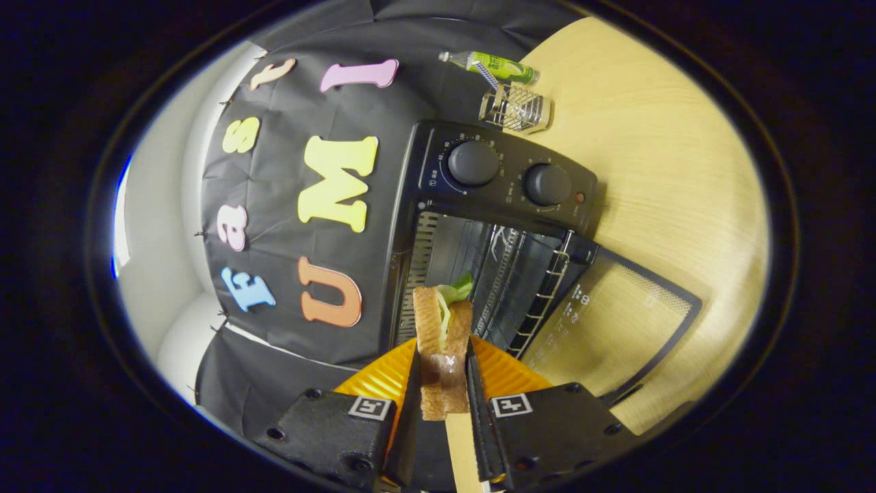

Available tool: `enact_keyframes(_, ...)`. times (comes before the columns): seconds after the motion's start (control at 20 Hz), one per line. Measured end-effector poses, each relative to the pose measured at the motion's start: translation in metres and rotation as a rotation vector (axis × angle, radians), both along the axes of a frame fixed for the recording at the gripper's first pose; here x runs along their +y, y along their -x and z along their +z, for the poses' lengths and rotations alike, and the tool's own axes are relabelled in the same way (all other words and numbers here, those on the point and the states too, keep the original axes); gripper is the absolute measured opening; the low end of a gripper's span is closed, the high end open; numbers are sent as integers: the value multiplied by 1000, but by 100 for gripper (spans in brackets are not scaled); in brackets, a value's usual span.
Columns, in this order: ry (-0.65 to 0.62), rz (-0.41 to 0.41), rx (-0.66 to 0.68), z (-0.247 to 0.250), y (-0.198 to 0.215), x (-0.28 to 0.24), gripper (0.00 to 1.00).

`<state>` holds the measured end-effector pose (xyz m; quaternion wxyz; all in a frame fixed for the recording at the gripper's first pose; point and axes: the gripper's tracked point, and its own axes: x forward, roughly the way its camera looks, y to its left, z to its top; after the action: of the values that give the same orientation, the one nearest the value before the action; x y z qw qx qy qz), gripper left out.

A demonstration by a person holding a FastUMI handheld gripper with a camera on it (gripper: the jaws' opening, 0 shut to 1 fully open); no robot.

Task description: Open the toaster oven, put the food inside, and close the toaster oven door.

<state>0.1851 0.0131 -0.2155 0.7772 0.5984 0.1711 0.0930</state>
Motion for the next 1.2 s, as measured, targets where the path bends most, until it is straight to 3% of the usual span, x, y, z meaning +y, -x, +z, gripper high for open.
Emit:
enact_keyframes(0.35, 69, -52, 48, -29, -47, 9, 40)
enact_keyframes(0.5, 130, -38, 64, -35, -64, 14, 40)
enact_keyframes(0.65, 197, 26, 85, -38, -70, 25, 42)
enact_keyframes(0.85, 370, 54, 105, -38, -72, 32, 55)
enact_keyframes(1.1, 750, 20, 90, -44, -78, 21, 94)
enact_keyframes(1.15, 828, 47, 94, -47, -77, 21, 100)
enact_keyframes(1.2, 897, 76, 95, -52, -74, 23, 100)
